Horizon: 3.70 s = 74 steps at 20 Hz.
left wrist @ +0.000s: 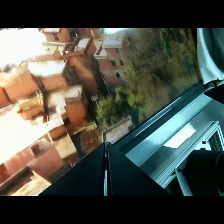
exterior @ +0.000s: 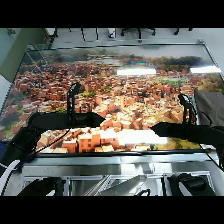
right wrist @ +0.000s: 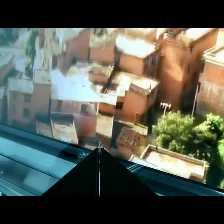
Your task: Fold the shirts.
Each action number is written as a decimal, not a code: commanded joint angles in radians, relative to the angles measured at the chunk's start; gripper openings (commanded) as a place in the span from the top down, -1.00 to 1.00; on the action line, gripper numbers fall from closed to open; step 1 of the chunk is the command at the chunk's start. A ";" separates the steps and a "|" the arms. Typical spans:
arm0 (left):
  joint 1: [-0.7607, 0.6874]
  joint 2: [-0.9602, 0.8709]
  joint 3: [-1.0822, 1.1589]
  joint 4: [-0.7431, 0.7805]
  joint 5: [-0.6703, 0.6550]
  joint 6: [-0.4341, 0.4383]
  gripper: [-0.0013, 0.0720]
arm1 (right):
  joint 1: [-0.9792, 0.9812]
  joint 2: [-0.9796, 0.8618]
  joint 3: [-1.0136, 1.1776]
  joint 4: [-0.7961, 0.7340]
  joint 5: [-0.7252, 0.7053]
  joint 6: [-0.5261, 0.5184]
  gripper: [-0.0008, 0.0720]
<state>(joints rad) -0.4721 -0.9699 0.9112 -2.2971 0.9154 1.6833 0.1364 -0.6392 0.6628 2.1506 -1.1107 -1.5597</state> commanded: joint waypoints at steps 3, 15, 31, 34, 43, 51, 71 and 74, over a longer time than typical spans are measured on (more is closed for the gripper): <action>-0.001 0.000 0.000 0.000 0.000 -0.001 0.94 | 0.000 0.001 0.000 0.000 0.000 0.000 0.93; -0.001 -0.001 0.000 0.000 0.000 -0.001 0.94 | -0.001 0.001 0.000 -0.026 0.076 -0.146 0.93; 0.395 -0.001 0.180 0.766 0.576 -0.172 0.94 | -0.002 -0.005 0.000 0.026 0.151 -0.143 0.93; 0.703 -0.001 0.124 1.047 0.615 -0.189 0.94 | -0.002 -0.005 0.000 0.027 0.150 -0.143 0.93; 1.208 -0.003 -0.103 0.996 0.274 -0.154 -0.91 | -0.002 -0.014 0.000 0.026 0.151 -0.143 0.91; 1.216 -0.214 -0.148 0.996 0.099 -0.154 -0.90 | -0.002 -0.062 0.000 0.027 0.151 -0.142 0.91; 0.061 -0.170 0.739 0.569 0.224 -0.200 0.94 | -0.004 -0.060 0.001 0.027 0.150 -0.135 0.92; -0.120 -0.278 0.777 0.568 0.242 -0.231 0.94 | -0.004 -0.057 0.001 0.025 0.140 -0.079 0.92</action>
<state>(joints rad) -0.3958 -1.1702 1.6245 -1.7107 1.1427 1.4860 0.1329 -0.6983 0.6624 2.1777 -0.9642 -1.6825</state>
